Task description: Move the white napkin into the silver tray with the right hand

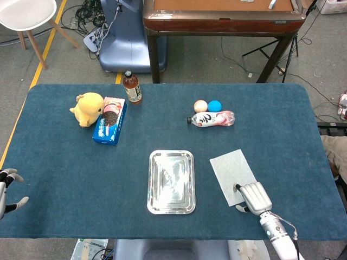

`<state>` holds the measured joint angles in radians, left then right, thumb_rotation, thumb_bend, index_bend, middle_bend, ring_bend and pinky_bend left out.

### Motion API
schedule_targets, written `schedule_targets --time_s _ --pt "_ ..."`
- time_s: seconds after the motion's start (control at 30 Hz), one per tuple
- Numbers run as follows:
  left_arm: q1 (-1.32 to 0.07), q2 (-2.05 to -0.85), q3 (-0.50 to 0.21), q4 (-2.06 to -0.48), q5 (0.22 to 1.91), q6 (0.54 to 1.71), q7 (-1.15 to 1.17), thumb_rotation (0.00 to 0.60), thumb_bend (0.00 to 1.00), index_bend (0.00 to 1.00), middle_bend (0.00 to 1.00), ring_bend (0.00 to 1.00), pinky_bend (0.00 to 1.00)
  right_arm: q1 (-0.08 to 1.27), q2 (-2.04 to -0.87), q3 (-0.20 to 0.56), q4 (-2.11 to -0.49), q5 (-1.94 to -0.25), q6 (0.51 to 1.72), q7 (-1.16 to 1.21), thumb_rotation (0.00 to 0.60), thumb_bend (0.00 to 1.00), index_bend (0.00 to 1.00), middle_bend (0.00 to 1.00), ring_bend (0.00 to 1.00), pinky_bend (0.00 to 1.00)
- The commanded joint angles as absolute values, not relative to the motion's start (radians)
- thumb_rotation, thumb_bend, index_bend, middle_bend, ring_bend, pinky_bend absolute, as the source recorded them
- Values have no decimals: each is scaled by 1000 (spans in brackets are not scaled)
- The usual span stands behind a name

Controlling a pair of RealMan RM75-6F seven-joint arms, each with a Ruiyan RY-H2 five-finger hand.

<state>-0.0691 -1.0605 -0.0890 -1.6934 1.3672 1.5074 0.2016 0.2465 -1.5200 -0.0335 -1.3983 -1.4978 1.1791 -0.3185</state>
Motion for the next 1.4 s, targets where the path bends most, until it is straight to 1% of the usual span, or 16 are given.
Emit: schedule_targets --time_s 0.03,0.1,0.17,0.53,0.63,0.8,1.0,1.2,1.4 --pt "-69 -1060 -89 -1694 1368 1508 202 600 36 464 310 223 413 248 -1526 -32 -1392 -1498 1181 -315 600 0 451 1000 1000 1000" --pt "-68 -1060 -89 -1695 1368 1508 200 600 36 464 310 223 413 250 -1530 -32 -1387 -1496 1179 -309 600 13 451 1000 1000 1000" --pt "-68 -1059 -89 -1695 1367 1509 200 600 35 464 309 223 413 252 -1533 -31 -1385 -1494 1177 -304 600 60 451 1000 1000 1000" --pt "-63 -1051 -98 -1700 1356 1518 193 600 35 464 309 223 414 260 -1525 -35 -1401 -1477 1153 -283 600 377 517 1000 1000 1000" --pt "-61 -1046 -100 -1702 1356 1522 190 600 35 464 310 223 414 260 -1523 -33 -1407 -1470 1152 -281 600 442 530 1000 1000 1000" --pt "-60 -1041 -100 -1704 1350 1519 189 600 35 464 310 223 414 262 -1516 -28 -1421 -1463 1155 -278 600 483 558 1000 1000 1000" --pt "-60 -1037 -102 -1705 1342 1515 192 600 36 464 311 223 414 269 -1496 -7 -1449 -1457 1167 -269 600 487 570 1000 1000 1000" --pt "-59 -1035 -102 -1705 1338 1516 201 600 35 464 312 223 414 299 -1481 37 -1485 -1437 1165 -294 600 489 574 1000 1000 1000" --pt "-57 -1026 -104 -1709 1333 1517 207 600 35 464 314 223 414 342 -1503 84 -1505 -1402 1144 -350 600 492 577 1000 1000 1000"
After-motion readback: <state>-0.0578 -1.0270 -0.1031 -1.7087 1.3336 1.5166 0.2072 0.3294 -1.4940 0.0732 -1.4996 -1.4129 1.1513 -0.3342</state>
